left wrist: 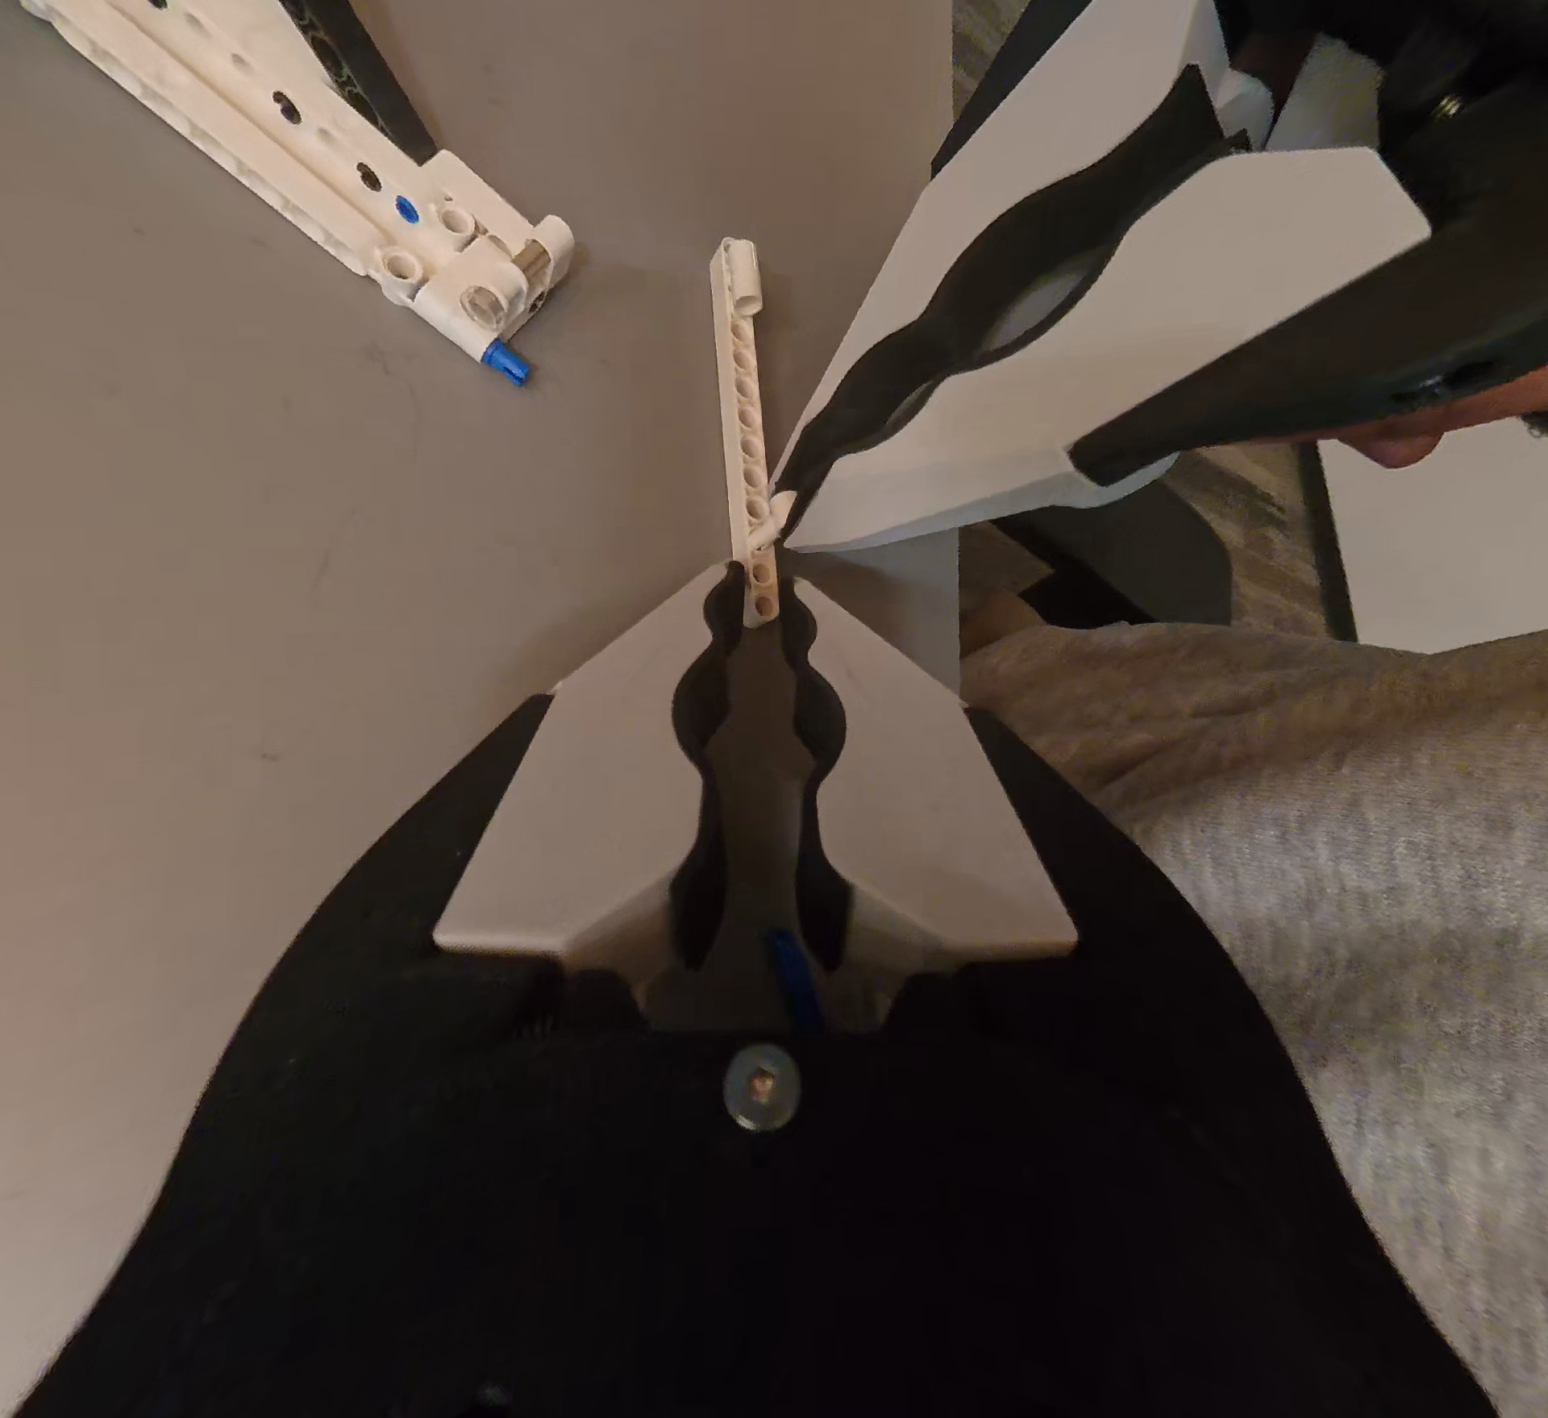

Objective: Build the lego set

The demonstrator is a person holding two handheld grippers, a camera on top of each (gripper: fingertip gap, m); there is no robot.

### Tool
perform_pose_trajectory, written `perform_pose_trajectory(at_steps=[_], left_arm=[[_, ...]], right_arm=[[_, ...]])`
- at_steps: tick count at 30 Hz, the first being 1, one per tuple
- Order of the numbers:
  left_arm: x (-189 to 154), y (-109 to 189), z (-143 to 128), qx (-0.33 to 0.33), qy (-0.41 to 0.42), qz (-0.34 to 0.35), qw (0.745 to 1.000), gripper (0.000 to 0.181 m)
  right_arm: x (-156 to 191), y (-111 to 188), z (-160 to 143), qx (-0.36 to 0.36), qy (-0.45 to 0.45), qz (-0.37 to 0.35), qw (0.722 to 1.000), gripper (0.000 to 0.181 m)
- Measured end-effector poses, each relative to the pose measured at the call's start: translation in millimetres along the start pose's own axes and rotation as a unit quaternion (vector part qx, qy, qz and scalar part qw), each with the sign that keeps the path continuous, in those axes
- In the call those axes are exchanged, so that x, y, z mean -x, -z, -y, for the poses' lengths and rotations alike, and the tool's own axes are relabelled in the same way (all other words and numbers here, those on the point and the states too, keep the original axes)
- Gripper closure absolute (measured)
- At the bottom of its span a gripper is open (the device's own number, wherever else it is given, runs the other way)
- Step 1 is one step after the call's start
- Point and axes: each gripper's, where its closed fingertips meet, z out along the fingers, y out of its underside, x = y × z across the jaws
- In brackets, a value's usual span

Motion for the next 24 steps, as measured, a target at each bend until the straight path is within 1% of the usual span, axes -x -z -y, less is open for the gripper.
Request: perform_pose_trajectory(at_steps=[3,8,12,17,20,24], left_arm=[[0.7,0.4,0.4,-0.002,0.011,-0.006,1.0,0.175],[0.6,0.0,0.2,-0.001,0.013,-0.009,1.0,0.175],[0.8,0.5,0.7,-0.003,0.033,-0.024,0.999,0.175],[1.0,0.4,0.8,-0.005,0.032,-0.023,0.999,0.175],[0.9,0.5,0.8,-0.005,0.035,-0.026,0.999,0.176],[0.8,0.4,0.8,-0.005,0.039,-0.03,0.999,0.176]], right_arm=[[-0.3,-0.3,0.2,0.015,0.006,-0.013,1.0,0.175],[-0.7,-0.4,-0.8,0.058,0.02,-0.033,0.998,0.175],[-0.5,-0.8,-0.3,0.087,0.04,-0.048,0.994,0.175],[-0.1,-1.4,-0.3,0.122,0.109,-0.062,0.985,0.175],[0.0,-1.6,-1.2,0.138,0.132,-0.058,0.98,0.175],[-2.8,-3.2,-8.1,0.162,0.174,-0.068,0.969,0.175]])
